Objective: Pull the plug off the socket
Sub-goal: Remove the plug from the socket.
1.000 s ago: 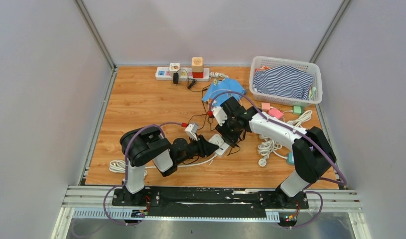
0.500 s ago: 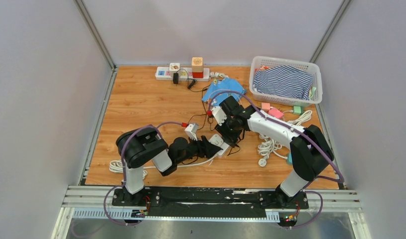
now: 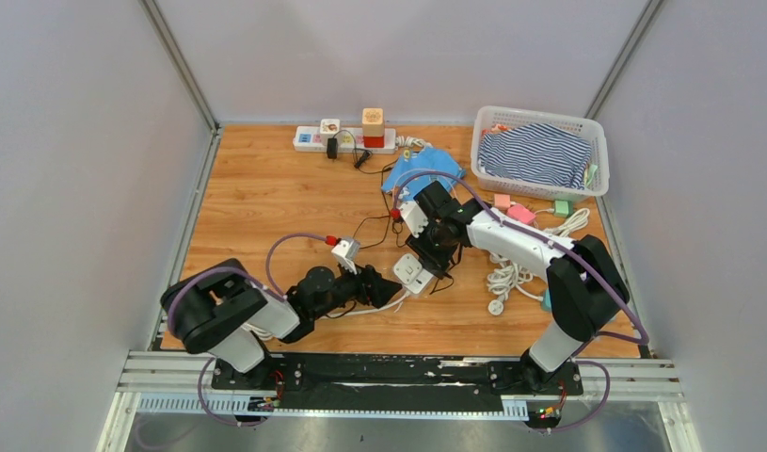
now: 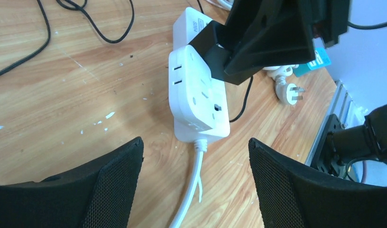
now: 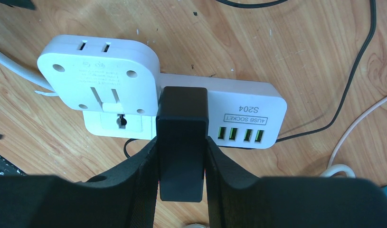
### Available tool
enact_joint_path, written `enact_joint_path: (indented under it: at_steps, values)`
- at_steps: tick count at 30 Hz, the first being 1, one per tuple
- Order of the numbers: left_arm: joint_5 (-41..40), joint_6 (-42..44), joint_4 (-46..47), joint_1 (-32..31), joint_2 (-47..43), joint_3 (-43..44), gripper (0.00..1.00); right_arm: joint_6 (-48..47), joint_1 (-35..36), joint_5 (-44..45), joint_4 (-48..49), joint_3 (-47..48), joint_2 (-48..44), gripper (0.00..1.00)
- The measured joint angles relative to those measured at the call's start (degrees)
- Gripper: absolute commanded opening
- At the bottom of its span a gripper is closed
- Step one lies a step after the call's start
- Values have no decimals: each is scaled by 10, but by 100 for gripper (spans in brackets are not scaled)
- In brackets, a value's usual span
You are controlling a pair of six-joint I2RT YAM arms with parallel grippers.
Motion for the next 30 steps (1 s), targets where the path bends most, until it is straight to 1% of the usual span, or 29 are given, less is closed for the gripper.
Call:
enact_joint_path:
  at_steps: [1, 2, 3, 6, 9, 11, 14, 16, 19, 21, 23, 26, 30]
  values:
    - [-2, 12, -9, 0, -22, -11, 84, 0, 0, 0, 0, 0, 0, 0]
    - [-3, 21, -15, 0, -38, -18, 96, 0, 0, 0, 0, 0, 0, 0]
    - [-4, 33, -24, 0, -60, -24, 99, 0, 0, 0, 0, 1, 1, 0]
    - [-10, 69, -38, -3, -107, -30, 100, 0, 0, 0, -1, 1, 2, 0]
    - [-33, 120, -59, -27, -148, -29, 100, 0, 0, 0, 0, 1, 2, 0]
    - [-55, 152, -64, -48, -162, -29, 100, 0, 0, 0, -1, 2, 2, 0]
    - [-87, 179, -66, -65, -157, -29, 100, 0, 0, 0, -3, 4, 4, 0]
    - [-103, 188, -55, -72, -137, -30, 100, 0, 0, 0, -4, 5, 5, 0]
    - [-127, 191, 5, -86, -71, -35, 100, 0, 0, 0, -6, 6, 7, 0]
    - [-150, 195, 38, -108, -23, -36, 100, 0, 0, 0, -7, 7, 7, 0]
    - [-175, 202, 74, -144, 32, -30, 99, 0, 0, 0, -7, 7, 8, 0]
    - [-209, 216, 106, -184, 99, -5, 96, 0, 0, 0, -7, 7, 8, 0]
    - [-249, 236, 133, -201, 148, 31, 91, 0, 0, 0, -7, 7, 9, 0]
